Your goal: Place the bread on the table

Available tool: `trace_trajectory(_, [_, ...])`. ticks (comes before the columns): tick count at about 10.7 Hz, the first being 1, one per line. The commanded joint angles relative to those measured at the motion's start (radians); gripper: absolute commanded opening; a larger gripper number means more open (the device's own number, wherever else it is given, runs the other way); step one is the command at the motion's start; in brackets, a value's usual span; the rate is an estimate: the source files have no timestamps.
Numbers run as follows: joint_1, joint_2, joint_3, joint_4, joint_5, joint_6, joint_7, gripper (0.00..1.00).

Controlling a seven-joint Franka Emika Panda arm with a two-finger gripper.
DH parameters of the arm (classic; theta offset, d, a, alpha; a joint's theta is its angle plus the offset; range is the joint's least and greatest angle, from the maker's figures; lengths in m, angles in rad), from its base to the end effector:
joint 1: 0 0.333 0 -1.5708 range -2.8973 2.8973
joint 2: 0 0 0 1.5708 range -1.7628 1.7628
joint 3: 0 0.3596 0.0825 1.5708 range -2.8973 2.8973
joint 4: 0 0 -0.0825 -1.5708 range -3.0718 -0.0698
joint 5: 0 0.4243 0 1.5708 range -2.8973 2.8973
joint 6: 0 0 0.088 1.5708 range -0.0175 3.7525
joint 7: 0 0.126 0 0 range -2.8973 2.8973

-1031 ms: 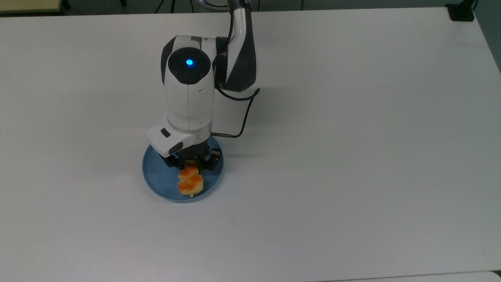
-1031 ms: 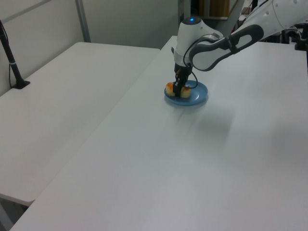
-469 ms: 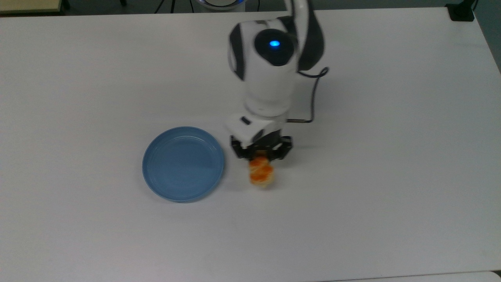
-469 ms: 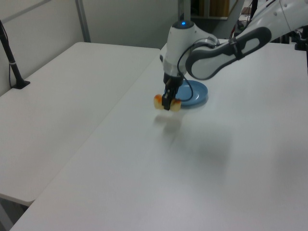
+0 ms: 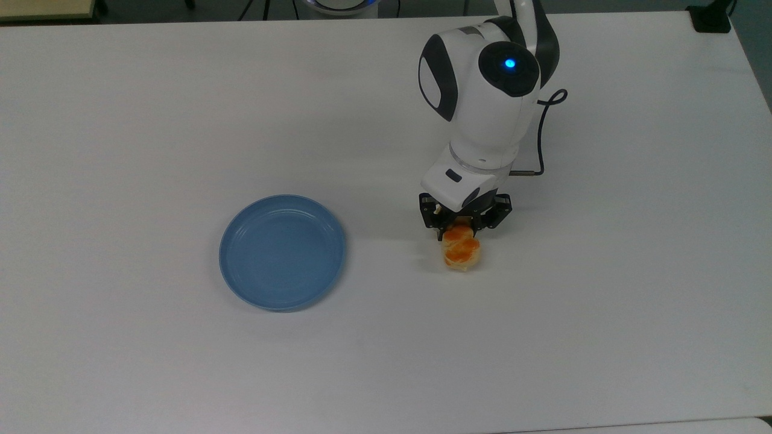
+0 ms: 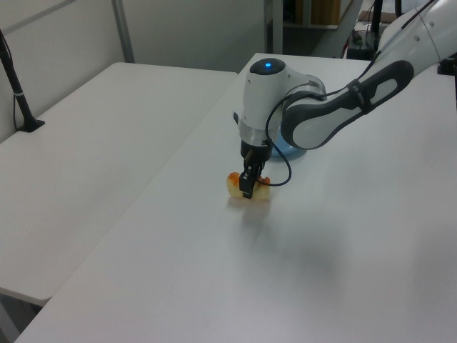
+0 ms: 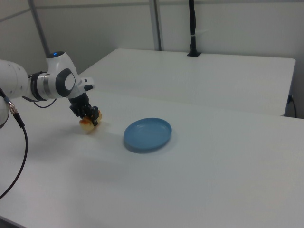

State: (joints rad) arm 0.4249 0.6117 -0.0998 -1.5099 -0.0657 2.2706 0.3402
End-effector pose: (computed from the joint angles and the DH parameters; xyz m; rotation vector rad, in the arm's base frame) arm 0.7400 0.2607 0.3188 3.0748 0.0704 0.2753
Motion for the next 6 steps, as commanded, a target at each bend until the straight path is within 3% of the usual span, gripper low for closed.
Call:
trace_trajectory(1, [0.008, -0.027, -0.02, -0.021, -0.034, -0.026, 0.01, 1.0])
trace_trajectory(4, [-0.001, -0.11, -0.023, -0.015, -0.043, -0.187, -0.035, 1.0])
trace_trajectory(6, [-0.067, -0.261, -0.029, -0.016, -0.04, -0.395, -0.091, 1.0])
